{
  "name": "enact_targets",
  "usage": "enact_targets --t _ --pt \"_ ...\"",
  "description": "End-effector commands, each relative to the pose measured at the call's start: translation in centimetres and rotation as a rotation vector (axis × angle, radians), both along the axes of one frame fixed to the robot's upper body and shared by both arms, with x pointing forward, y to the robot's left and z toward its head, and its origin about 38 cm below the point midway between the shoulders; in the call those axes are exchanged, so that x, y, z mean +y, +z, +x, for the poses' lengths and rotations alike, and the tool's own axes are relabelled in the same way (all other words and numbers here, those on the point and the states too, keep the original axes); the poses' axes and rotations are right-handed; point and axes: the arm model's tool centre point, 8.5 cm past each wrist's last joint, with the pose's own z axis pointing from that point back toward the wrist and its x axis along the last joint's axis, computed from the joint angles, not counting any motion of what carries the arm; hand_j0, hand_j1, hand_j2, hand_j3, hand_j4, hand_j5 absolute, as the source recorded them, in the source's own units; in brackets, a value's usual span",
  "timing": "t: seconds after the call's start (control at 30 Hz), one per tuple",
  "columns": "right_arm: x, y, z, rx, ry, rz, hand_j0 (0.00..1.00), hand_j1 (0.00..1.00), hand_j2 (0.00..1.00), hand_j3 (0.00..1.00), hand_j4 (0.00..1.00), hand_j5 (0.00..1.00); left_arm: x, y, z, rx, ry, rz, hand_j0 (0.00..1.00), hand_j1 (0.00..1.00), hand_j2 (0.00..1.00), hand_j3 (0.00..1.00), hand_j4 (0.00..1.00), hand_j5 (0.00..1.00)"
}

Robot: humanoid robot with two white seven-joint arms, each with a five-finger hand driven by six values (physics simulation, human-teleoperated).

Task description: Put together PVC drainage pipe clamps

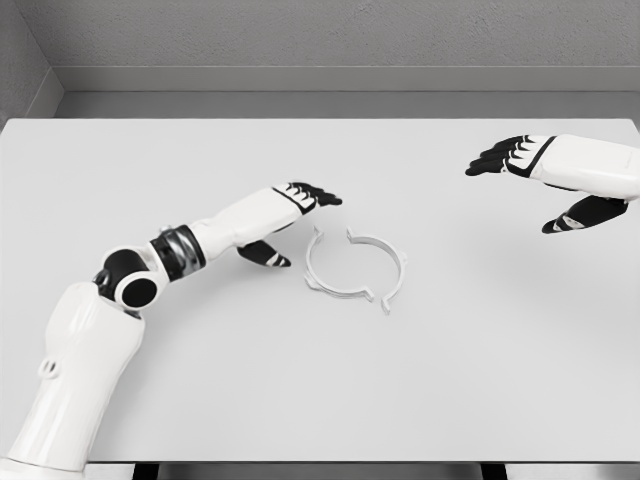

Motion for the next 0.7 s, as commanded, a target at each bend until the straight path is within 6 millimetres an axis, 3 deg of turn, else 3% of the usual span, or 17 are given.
enact_targets --t 0.0,0.13,0.67 --pt "0.0 0.0 0.0 0.003 -0.002 0.006 1.0 1.0 1.0 1.0 1.0 1.0 -0.8 -0.5 0.0 0.015 -0.003 -0.008 1.0 1.0 1.0 1.0 1.0 1.0" --pt "0.3 0.2 -0.1 -0.002 0.009 0.005 1.0 1.0 1.0 1.0 1.0 1.0 -2.0 -0.1 -0.2 0.005 -0.022 -0.028 1.0 1.0 1.0 1.0 1.0 1.0" --pt "0.5 -0.1 -0.4 0.005 0.015 0.007 1.0 1.0 1.0 1.0 1.0 1.0 -2.9 -0.3 -0.4 0.01 -0.037 -0.022 1.0 1.0 1.0 1.0 1.0 1.0"
